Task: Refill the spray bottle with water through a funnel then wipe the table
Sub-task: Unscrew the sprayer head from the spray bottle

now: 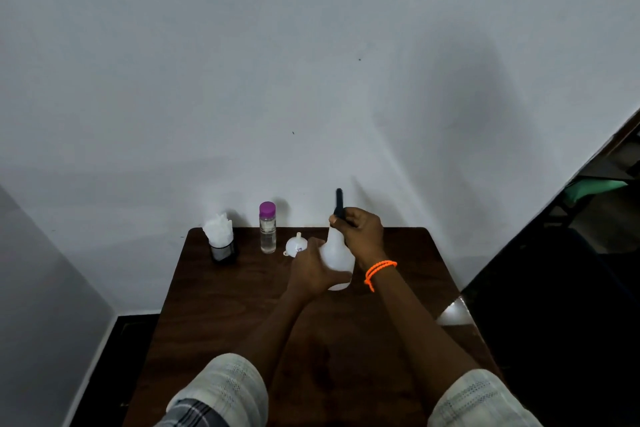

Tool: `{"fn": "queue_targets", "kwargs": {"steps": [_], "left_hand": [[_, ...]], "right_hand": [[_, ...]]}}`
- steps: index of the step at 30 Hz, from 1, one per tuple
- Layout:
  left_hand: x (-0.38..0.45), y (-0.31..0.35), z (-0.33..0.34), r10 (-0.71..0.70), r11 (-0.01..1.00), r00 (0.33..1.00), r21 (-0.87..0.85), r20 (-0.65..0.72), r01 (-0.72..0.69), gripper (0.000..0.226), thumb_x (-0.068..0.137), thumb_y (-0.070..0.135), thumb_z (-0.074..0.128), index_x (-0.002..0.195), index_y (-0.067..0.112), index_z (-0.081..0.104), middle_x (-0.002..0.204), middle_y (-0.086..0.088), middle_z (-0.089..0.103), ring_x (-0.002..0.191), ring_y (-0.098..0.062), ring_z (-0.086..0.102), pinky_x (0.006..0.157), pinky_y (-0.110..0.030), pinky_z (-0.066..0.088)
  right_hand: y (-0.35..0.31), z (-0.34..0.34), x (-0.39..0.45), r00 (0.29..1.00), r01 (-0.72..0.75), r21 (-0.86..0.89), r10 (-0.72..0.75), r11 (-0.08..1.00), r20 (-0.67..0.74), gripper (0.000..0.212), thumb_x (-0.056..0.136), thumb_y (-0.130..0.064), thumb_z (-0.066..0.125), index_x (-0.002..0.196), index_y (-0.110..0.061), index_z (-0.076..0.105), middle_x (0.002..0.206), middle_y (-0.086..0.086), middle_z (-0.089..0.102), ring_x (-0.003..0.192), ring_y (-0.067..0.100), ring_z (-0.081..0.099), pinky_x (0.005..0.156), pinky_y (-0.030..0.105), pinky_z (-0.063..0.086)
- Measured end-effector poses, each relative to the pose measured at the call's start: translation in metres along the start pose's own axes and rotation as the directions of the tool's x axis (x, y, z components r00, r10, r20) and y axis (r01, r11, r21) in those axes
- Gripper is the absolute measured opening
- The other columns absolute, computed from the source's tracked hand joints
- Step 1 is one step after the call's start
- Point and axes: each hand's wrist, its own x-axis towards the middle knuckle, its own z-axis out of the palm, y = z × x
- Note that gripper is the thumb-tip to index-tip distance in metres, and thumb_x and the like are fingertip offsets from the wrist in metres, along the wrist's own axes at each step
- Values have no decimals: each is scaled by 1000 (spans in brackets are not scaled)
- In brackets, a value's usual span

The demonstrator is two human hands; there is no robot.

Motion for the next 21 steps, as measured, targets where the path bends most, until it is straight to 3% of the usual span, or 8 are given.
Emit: {"fn": "queue_targets", "kwargs": {"steps": [2,5,8,12,14,18,21], "left_hand": [[4,-3,-7,24,1000,999,-12,31,-24,78,54,40,96,115,17,53,98,17,57,89,3,57,68,-15,43],[7,-6,-15,55,998,997,4,54,-55,81,54,39,97,120,19,53,103,17,57,91,0,56,67,-10,39],[9,-5,-15,59,998,997,7,59,-59,81,55,38,96,122,21,53,102,19,55,92,4,54,69,-10,40],[8,-4,-11,60,998,995,-4,84,-59,81,54,37,96,121,19,53,102,18,55,93,2,56,68,-12,40],[8,-5,-9,52,999,996,-10,75,-51,81,54,38,96,119,18,52,103,15,56,92,0,56,67,-14,42],[9,-6,-9,56,998,996,-10,75,-55,81,55,38,96,120,18,53,105,13,57,92,3,55,67,-14,43],[9,-8,-8,56,998,993,-15,104,-55,80,56,37,96,120,20,51,104,17,54,94,2,55,71,-18,47]], "right_hand": [[-3,-9,3,988,0,70,-11,998,157,11,87,-9,76,98,-8,78,92,9,79,91,19,74,91,48,58],[-8,-20,7,955,-61,138,18,989,295,16,94,-8,68,107,-12,77,107,11,77,107,27,71,98,48,56],[-9,-20,6,958,-80,161,31,984,283,18,88,-13,76,107,-11,75,109,11,75,106,31,71,93,48,58],[-6,-15,5,983,-43,113,22,993,183,35,71,-10,90,100,-10,72,96,8,77,94,25,74,87,45,61],[-4,-17,8,982,-53,133,27,990,188,40,72,-4,88,108,-11,71,98,8,78,96,25,74,90,46,60],[-3,-25,12,939,-111,145,56,983,338,62,84,-6,78,140,-22,55,114,9,75,113,19,69,96,36,55],[-1,-26,12,937,-114,86,79,990,339,68,79,-14,85,139,-23,53,124,8,67,115,21,66,96,41,57]]}}
